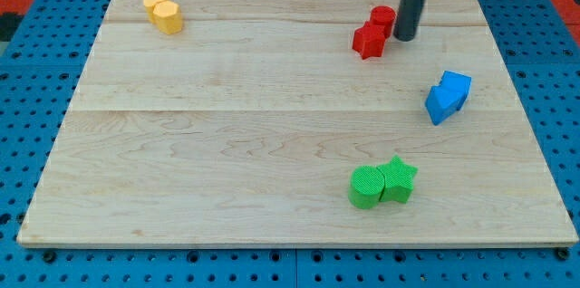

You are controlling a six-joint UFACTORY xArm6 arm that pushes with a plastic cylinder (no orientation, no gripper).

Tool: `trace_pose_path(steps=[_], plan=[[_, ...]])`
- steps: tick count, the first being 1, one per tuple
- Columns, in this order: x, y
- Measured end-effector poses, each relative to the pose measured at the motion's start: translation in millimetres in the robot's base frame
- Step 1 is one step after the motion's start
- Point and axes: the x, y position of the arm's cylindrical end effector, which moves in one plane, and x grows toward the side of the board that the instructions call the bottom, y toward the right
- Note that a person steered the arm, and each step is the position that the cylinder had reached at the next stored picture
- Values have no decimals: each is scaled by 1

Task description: Move the red circle towards the top center

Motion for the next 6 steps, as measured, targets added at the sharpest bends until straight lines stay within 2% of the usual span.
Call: trace_pose_path(steps=[1, 2, 3, 5, 6], plan=[[-9, 24], [-21, -19], [-21, -110], [-41, -151], [-36, -108]])
